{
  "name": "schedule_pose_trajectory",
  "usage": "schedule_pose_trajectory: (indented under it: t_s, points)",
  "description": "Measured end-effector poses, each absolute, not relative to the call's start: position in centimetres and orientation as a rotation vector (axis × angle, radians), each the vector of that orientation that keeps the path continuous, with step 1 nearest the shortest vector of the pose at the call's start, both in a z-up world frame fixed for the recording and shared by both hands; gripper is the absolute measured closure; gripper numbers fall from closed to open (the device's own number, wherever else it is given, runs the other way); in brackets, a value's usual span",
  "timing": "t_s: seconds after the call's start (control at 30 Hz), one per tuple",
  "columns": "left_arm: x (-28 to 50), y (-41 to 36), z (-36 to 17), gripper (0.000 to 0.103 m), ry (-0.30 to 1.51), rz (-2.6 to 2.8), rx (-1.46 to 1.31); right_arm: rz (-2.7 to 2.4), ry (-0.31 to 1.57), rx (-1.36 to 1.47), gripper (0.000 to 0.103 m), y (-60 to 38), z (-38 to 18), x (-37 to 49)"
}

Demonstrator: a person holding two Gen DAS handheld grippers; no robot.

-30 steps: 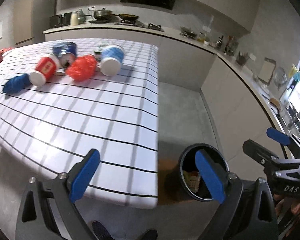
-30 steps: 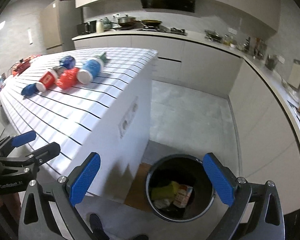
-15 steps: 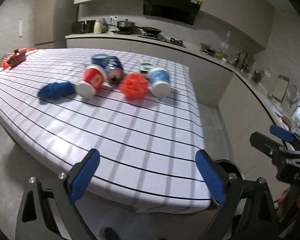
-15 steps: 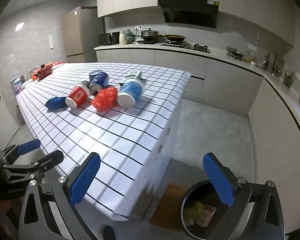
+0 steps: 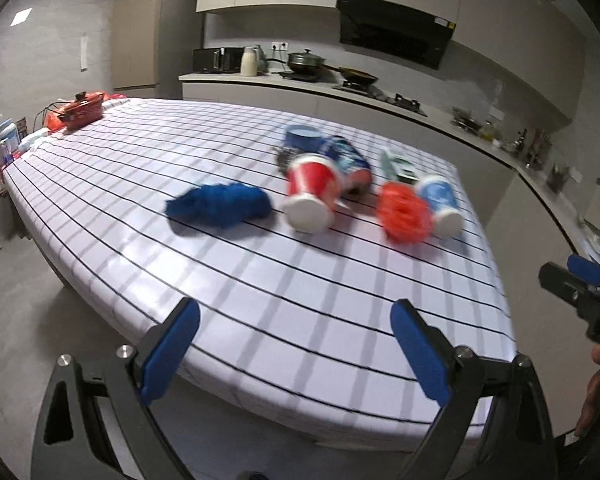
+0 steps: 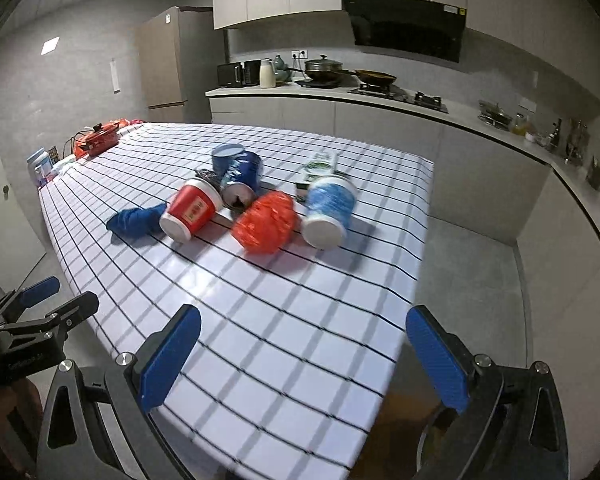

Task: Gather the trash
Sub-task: 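Grasp the blue towel with the left gripper while the right gripper grasps the red plastic bag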

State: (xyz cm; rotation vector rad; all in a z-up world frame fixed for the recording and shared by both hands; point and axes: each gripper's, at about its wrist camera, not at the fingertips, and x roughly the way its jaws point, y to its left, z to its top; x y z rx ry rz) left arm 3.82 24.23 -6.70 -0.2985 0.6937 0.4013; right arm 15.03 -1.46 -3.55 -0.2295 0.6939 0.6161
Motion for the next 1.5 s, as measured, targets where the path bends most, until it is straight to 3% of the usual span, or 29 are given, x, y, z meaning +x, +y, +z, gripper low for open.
schedule_pose_trajectory:
  t_s: [0.3,0.37,0.53,0.83,1.03,1.1,1.17,1.2,1.23,1.27,1.37,1.5]
  points:
    - [6.9,32.1,-8.7,0.006,0.707,0.464,-0.298,0.604,0.701,-0.224,0.004,6.6,-5.5,18.6]
    - [7.6,33.0,-8.9,0.007,0.704,0.456,-0.301,0.598,0.708,-0.225,0.008,7.7,-6.0,19.4]
    - [10.1,35.7,-10.1,0.012,0.725,0.434,-0.323,0.576,0.737,-0.228,0.009,10.1,-7.4,21.7]
    - [13.8,37.5,-11.6,0.012,0.780,0.390,-0.331,0.530,0.792,-0.253,0.012,12.8,-9.9,25.5]
    - [15.1,38.4,-12.7,0.012,0.821,0.373,-0.347,0.526,0.843,-0.258,0.024,14.0,-11.7,26.7]
    - [15.2,38.4,-12.8,0.013,0.823,0.365,-0.348,0.531,0.858,-0.250,0.033,14.2,-12.1,26.9]
    - [15.3,38.3,-12.8,0.023,0.817,0.352,-0.338,0.534,0.871,-0.246,0.042,14.5,-12.5,27.2]
    - [15.4,38.4,-12.8,0.030,0.815,0.345,-0.337,0.536,0.874,-0.240,0.055,14.6,-12.6,27.3]
    - [15.3,38.4,-12.6,0.047,0.809,0.333,-0.341,0.536,0.878,-0.236,0.058,14.6,-12.7,27.3]
    - [15.2,38.5,-12.6,0.050,0.806,0.326,-0.348,0.538,0.878,-0.230,0.062,14.7,-12.7,27.4]
    - [15.0,38.7,-12.2,0.056,0.789,0.304,-0.379,0.550,0.870,-0.216,0.071,14.5,-12.4,27.2]
    - [13.6,38.2,-10.5,0.056,0.745,0.309,-0.366,0.562,0.844,-0.202,0.074,13.9,-11.2,26.5]
